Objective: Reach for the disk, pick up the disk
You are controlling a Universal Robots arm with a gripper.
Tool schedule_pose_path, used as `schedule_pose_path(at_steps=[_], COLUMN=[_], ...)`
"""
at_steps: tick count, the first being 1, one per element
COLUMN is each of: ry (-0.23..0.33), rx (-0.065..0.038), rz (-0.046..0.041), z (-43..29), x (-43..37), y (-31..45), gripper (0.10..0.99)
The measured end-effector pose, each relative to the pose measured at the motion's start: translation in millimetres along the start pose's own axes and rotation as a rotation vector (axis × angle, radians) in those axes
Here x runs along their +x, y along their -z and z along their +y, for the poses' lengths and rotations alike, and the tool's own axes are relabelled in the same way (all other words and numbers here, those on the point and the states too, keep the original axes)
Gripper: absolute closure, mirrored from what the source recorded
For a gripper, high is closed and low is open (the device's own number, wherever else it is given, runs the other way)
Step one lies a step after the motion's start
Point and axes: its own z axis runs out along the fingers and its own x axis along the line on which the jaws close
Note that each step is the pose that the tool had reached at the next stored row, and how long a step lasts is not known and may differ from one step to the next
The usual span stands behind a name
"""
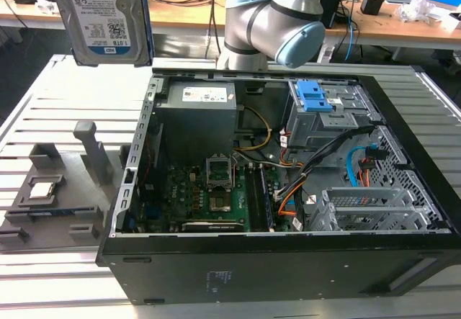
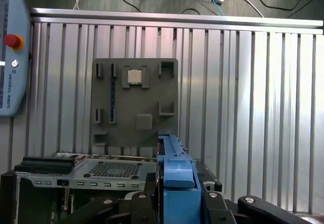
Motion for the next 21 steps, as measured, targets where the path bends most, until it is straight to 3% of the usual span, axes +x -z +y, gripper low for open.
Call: schedule_pose_path(at_steps=[12,17,21], ry=[0.0,0.0,0.0], rx=[0.0,0.0,-0.001], rz=[-0.0001,-0.0001,-0.0001], z=[-26.5,-43.6,-53.4], x=[1.0,1.4,1.6], y=[1.0,1.6,2.0], gripper=[0.718,0.718,0.718])
